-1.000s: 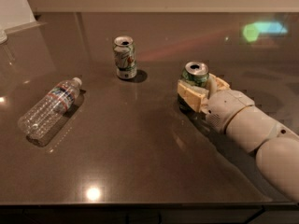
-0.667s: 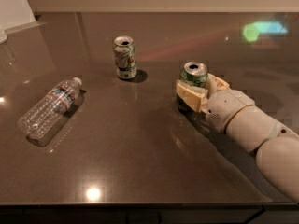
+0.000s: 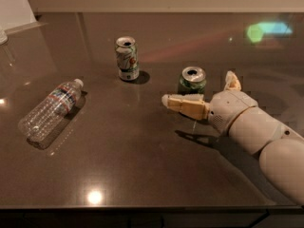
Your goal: Place green can upright
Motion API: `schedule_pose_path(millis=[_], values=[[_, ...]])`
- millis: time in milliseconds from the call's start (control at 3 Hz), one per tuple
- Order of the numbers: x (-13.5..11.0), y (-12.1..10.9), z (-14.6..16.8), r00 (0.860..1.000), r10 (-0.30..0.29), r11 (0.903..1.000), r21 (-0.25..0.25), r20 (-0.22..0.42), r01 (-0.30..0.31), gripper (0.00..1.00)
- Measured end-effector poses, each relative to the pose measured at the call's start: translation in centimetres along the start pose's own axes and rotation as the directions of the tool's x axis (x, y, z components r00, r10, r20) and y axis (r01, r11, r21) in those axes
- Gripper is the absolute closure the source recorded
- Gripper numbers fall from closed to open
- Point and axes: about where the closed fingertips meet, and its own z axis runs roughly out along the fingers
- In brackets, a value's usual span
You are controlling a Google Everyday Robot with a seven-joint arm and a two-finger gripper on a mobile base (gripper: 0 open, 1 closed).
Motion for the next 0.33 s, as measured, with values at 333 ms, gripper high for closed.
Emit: schedule_pose_path(millis=[333], values=[[0.0,0.0,0.0,1.0,0.0,1.0,0.0,0.0,0.0,0.0]])
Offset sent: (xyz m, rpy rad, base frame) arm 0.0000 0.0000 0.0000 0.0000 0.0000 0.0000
